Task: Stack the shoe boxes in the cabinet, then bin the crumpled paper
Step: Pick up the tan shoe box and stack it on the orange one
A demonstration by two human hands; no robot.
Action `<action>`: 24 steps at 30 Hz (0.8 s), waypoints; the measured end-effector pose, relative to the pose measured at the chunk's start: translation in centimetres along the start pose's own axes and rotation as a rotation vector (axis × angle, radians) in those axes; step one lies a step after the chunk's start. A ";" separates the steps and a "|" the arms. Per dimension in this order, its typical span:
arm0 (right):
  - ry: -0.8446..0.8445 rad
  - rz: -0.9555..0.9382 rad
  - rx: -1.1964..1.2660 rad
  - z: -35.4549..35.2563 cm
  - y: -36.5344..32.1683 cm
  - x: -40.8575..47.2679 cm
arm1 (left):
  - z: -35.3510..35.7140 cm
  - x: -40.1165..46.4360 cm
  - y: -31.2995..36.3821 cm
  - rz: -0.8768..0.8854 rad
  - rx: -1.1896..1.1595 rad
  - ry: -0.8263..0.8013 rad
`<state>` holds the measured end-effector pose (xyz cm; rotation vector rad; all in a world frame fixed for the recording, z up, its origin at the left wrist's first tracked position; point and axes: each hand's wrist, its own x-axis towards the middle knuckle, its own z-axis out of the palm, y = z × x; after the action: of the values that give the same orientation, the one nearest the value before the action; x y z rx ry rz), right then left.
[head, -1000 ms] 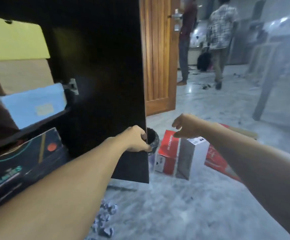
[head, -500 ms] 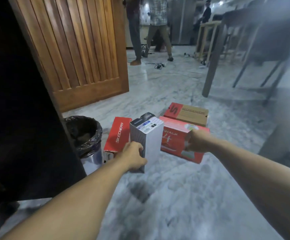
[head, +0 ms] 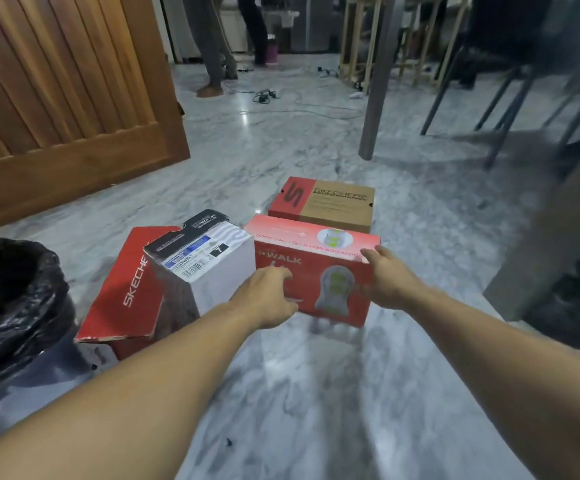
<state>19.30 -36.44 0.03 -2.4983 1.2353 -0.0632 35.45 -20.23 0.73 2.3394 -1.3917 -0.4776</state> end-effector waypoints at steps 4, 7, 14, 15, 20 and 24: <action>-0.042 -0.021 -0.012 0.7 0.9 1.8 | 0.6 2.8 0.4 0.012 0.086 0.031; -0.026 -0.026 -0.004 1.8 1.6 2.6 | 1.0 4.7 0.3 -0.007 0.096 0.066; 0.174 -0.089 -0.016 3.3 2.2 2.8 | 2.4 6.3 0.4 -0.031 0.079 0.046; 0.152 -0.086 -0.021 3.0 2.1 2.8 | 2.3 6.3 0.6 -0.030 0.075 0.039; -0.045 -0.010 -0.048 -2.1 0.1 2.0 | -1.2 5.2 2.8 -0.016 0.014 0.001; -0.067 0.077 -0.041 -7.9 -1.1 2.5 | -5.5 5.5 5.3 0.005 -0.048 0.015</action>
<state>20.15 -40.10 7.45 -2.4630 1.3160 0.0646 36.53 -26.65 7.51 2.2964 -1.3637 -0.4862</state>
